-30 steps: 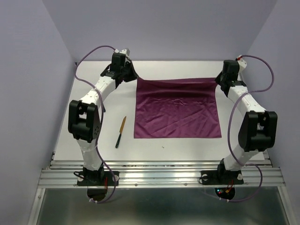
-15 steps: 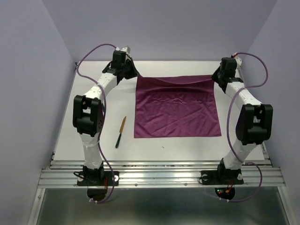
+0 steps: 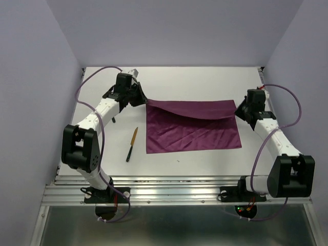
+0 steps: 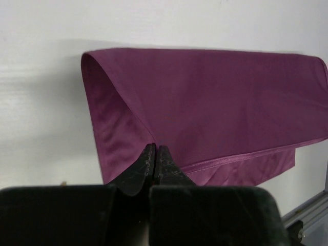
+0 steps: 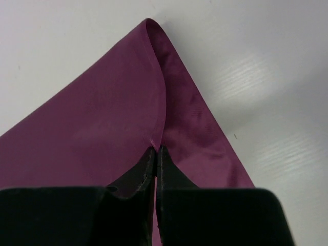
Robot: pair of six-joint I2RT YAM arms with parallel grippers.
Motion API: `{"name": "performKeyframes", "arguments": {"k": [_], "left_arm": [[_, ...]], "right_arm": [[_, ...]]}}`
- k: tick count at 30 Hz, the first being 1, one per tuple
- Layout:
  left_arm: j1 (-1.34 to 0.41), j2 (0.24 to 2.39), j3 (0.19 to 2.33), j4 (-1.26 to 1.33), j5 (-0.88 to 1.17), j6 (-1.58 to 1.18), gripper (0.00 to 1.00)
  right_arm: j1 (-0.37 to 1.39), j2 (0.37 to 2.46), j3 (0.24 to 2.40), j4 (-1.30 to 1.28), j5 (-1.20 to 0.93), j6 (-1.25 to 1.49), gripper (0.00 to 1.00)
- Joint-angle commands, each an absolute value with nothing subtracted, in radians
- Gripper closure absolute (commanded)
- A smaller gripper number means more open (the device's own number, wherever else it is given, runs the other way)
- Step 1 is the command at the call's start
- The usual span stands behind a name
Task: Fold the napkin into a case and place the utensils inside
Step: Fold and flatten the napkin at the center of the board.
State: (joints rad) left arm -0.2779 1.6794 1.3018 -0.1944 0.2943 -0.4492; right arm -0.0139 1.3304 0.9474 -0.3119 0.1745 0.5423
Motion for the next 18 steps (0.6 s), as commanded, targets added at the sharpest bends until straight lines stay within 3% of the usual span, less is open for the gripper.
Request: {"name": "performKeyframes", "arguments": {"k": [1, 9, 18], "left_arm": [[-0.319, 1.556, 1.191, -0.175, 0.319, -0.463, 1.00], [-0.425, 1.467, 0.988, -0.101, 0.295, -0.512, 1.00], [-0.474, 1.465, 0.946, -0.075, 0.242, -0.529, 1.00]], "right_arm": [[-0.023, 1.232, 0.867, -0.394, 0.179, 0.534, 0.99], [-0.023, 1.152, 0.724, -0.440, 0.175, 0.594, 0.99], [-0.023, 1.151, 0.701, -0.440, 0.218, 0.632, 0.99]]}}
